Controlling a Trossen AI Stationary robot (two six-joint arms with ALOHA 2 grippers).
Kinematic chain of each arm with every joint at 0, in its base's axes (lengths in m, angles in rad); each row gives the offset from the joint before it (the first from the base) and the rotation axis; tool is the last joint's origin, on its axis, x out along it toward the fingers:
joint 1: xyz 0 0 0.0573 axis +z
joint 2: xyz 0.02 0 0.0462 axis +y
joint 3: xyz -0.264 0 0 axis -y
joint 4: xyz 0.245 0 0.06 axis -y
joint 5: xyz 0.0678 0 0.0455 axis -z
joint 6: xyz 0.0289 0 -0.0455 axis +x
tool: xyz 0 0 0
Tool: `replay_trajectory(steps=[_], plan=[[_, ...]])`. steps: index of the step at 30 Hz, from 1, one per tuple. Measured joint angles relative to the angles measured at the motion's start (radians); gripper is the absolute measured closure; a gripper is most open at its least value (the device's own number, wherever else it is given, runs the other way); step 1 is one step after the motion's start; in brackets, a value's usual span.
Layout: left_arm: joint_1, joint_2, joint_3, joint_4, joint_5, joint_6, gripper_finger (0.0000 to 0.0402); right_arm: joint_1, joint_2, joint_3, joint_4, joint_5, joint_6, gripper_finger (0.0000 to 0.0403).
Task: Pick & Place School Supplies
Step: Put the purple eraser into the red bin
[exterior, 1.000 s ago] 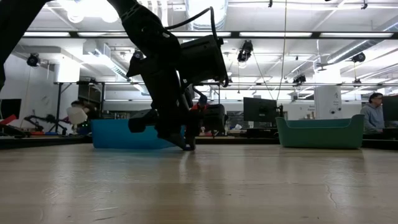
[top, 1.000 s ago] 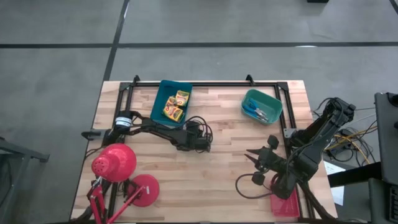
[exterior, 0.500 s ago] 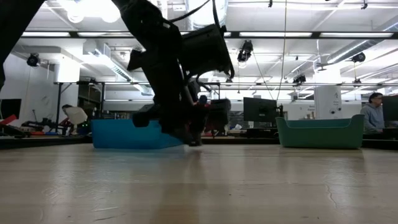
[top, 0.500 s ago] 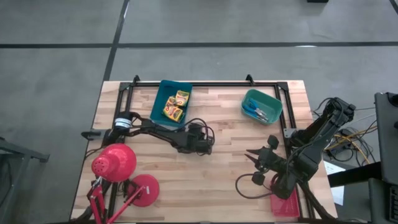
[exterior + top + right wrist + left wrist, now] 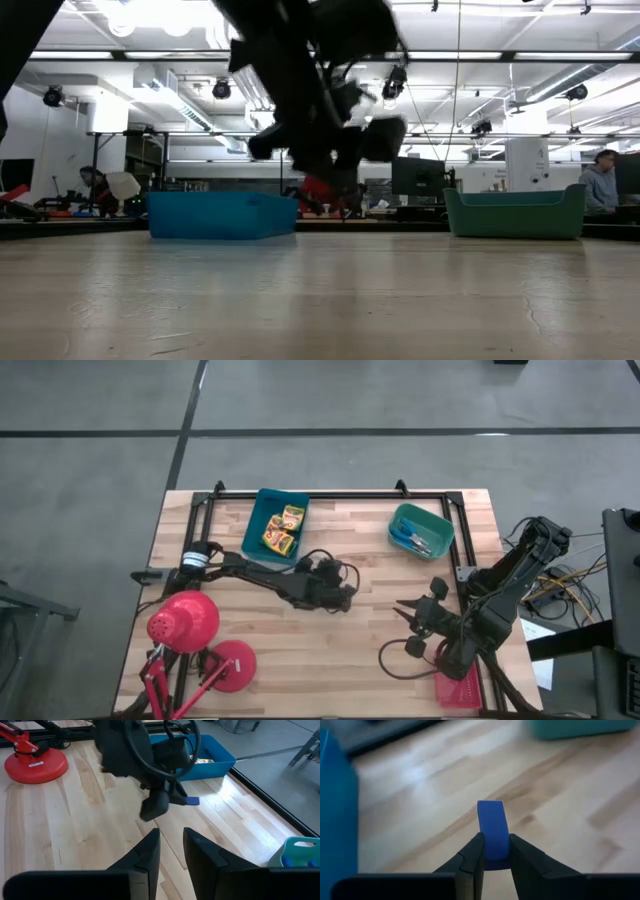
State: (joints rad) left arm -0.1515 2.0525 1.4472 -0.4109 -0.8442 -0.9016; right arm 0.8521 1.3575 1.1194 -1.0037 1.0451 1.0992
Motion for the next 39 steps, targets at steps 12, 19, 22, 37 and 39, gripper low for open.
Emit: replay_trajectory(steps=[12,19,22,37,39], plan=[[-0.146,-0.002,0.088,0.075,-0.156,0.508,0.0321,0.000,0.000,0.000,0.001,0.000,0.000,0.0332],[-0.174,-0.002,0.092,0.108,-0.170,0.693,0.0321,0.000,0.000,0.000,0.001,0.000,0.000,0.0321],[-0.190,-0.002,0.113,0.109,-0.162,0.721,0.0321,0.000,0.000,0.000,0.001,0.000,0.000,0.0319],[-0.250,-0.113,0.186,0.051,0.076,0.764,0.0321,0.000,0.000,-0.001,0.016,0.000,0.000,0.0333],[-0.249,-0.132,0.185,0.029,0.094,0.745,0.0321,0.000,0.000,-0.001,0.018,0.000,0.000,0.0330]])
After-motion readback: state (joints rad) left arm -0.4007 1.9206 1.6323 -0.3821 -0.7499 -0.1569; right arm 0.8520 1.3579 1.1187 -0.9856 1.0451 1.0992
